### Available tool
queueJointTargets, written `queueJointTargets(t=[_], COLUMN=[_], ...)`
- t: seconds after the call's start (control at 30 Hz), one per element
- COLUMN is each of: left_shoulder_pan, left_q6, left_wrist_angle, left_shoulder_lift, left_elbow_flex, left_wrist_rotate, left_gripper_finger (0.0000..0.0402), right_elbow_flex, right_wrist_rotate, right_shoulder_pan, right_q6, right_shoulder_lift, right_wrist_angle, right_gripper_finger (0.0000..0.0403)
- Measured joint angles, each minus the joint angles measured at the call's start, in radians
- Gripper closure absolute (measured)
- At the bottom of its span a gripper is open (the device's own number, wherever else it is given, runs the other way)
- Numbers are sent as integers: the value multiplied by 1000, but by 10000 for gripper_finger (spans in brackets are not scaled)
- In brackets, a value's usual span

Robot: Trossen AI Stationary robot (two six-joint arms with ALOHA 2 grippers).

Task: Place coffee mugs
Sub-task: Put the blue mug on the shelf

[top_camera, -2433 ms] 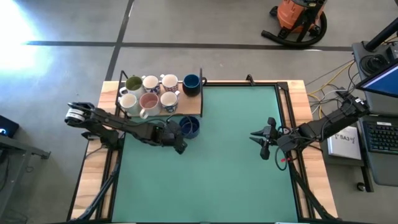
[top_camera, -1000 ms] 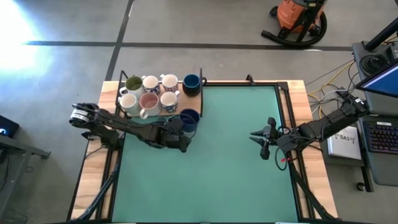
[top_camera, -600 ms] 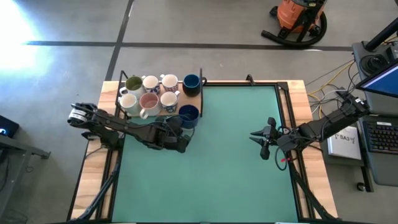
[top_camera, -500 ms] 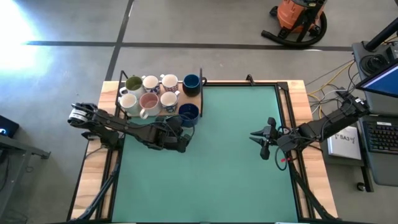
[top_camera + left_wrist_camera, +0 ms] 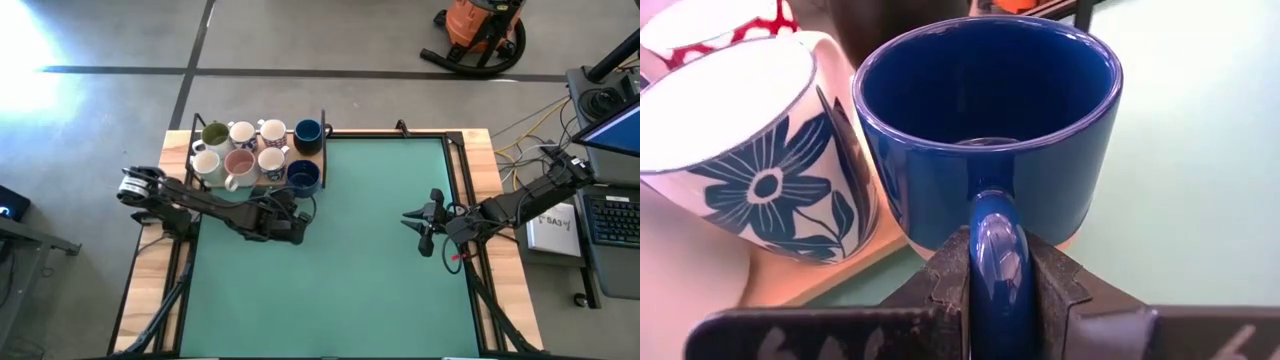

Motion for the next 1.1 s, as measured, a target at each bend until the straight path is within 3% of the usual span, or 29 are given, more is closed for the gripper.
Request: queueJointTargets(t=[1.1], left_shoulder_pan=[133], left_q6=[171], left_wrist_angle=[161], left_shoulder_lift=[84], left_elbow_flex=[-2], left_wrist_rotate=[-16], left_gripper_finger=[363], right_elbow_flex=[0], right_wrist_rotate=[0], right_shoulder_pan=[0], right_q6=[0], right_shoulder_lift=[0], right_wrist_angle=[0], right_gripper_finger=[316])
